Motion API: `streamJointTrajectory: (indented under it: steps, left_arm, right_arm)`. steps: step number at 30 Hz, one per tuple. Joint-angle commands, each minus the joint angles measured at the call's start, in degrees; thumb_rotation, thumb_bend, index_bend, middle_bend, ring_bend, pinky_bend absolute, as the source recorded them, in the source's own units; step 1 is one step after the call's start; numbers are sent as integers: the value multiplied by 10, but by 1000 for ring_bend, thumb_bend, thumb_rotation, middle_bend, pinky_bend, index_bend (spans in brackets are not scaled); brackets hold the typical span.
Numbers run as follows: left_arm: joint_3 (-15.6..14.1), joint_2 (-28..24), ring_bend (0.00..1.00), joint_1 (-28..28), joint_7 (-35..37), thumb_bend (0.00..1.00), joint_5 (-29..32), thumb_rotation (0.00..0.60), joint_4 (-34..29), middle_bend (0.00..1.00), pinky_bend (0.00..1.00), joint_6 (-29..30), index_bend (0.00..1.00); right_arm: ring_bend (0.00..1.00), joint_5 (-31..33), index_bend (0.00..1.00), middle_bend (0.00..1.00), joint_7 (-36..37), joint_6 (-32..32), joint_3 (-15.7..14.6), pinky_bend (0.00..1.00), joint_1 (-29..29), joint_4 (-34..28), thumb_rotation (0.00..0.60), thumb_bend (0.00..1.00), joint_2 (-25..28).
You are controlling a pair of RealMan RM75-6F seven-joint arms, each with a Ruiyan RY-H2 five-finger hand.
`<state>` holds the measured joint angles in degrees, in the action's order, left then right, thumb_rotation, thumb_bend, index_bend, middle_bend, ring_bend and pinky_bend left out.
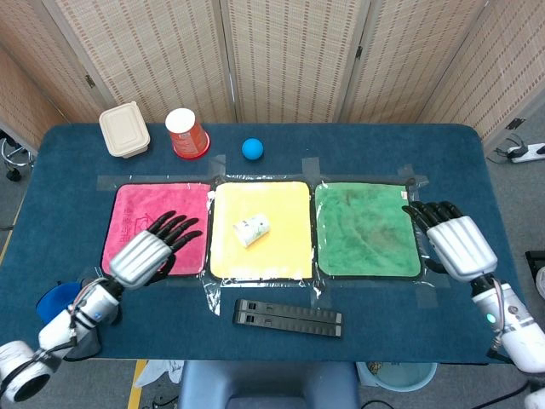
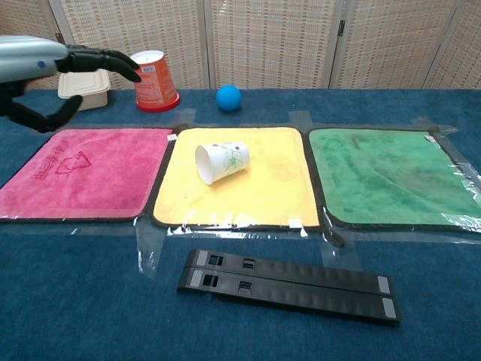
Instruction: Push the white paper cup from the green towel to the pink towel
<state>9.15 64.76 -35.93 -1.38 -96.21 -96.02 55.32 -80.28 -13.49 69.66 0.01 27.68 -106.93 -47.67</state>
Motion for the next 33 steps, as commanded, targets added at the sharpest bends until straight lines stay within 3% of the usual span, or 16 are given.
streamJointTrajectory:
  steps: [1, 9, 15, 23, 33]
  left_arm:
    - [8, 34, 76, -60, -10, 807, 9, 600, 25, 76, 0, -67, 139]
    - [27, 78, 0, -162, -77, 812, 90, 600, 53, 32, 0, -212, 44]
    - [36, 121, 0, -217, -151, 832, 176, 600, 89, 5, 0, -267, 9]
    - [30, 166, 0, -279, -239, 856, 292, 600, 130, 5, 0, -280, 12]
    - [-7, 225, 4, -360, -320, 894, 437, 600, 187, 10, 0, -266, 57]
  right_arm:
    - [174, -17, 118, 168, 10, 17, -11, 174, -24, -4, 600, 70, 5]
    - [174, -38, 118, 168, 19, 24, -15, 174, -49, 4, 600, 71, -4]
    - [173, -46, 118, 168, 26, 22, -11, 174, -57, 8, 600, 70, -7]
    - [173, -47, 118, 168, 33, 11, -4, 174, -61, 17, 600, 70, -13]
    - [173, -51, 118, 168, 53, 5, 2, 174, -69, 33, 600, 70, -19]
